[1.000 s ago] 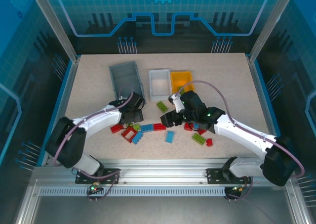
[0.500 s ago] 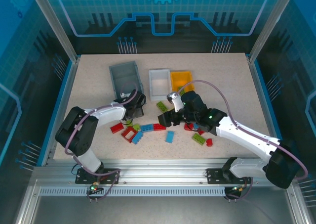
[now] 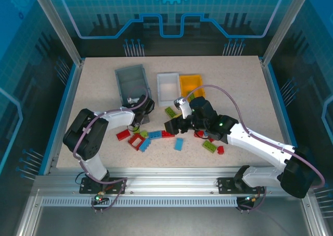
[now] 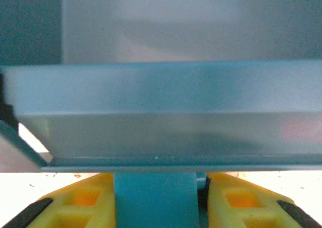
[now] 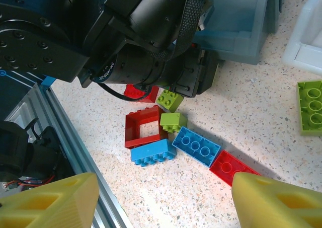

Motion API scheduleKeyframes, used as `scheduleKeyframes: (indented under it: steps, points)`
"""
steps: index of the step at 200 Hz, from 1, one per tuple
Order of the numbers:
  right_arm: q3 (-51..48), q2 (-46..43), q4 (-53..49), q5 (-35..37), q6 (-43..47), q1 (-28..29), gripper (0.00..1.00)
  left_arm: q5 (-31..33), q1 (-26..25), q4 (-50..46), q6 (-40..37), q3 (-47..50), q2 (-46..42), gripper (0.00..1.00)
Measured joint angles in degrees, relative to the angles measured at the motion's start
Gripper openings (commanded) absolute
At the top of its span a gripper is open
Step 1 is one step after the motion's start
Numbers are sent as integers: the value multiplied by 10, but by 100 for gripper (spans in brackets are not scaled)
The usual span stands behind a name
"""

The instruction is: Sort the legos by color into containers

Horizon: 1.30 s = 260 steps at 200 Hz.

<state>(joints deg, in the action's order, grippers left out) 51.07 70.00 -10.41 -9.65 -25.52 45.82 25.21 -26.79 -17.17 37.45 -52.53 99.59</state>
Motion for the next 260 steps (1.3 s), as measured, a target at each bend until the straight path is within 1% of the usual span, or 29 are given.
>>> scheduleKeyframes:
  steps: [33,46,60,81,95,109,134,159,192,207,232,245,260]
  points:
    - [0,0,0,3,0,0,68,0,-3,-1,1,3,-5,26]
    - [0,-1,0,9,-1,0,67,0,-14,-8,1,10,-17,25]
    - [-7,-12,5,23,-3,0,65,1,-40,-26,4,12,-40,24]
    - [-41,-53,15,60,-12,0,63,1,-98,-49,13,3,-84,23]
    - [-62,-83,16,89,-19,0,63,-2,-129,-62,14,-28,-97,23]
    - [-73,-104,18,117,-26,0,63,-9,-140,-65,14,-73,-94,23]
    - [-76,-129,19,164,-38,0,63,-15,-134,-66,0,-167,-57,23]
    - [-80,-154,20,190,-48,-1,64,-35,-116,-58,-16,-265,24,23]
    - [-85,-183,16,204,-56,-6,64,-71,-75,-57,-35,-355,134,25]
    - [-90,-191,13,206,-57,-9,63,-87,-59,-57,-43,-383,170,30]
    - [-99,-198,8,208,-60,-13,64,-111,-45,-63,-57,-417,209,47]
    - [-104,-197,5,208,-63,-14,64,-122,-45,-65,-63,-426,216,52]
    - [-109,-196,2,208,-64,-14,65,-131,-46,-67,-64,-426,215,53]
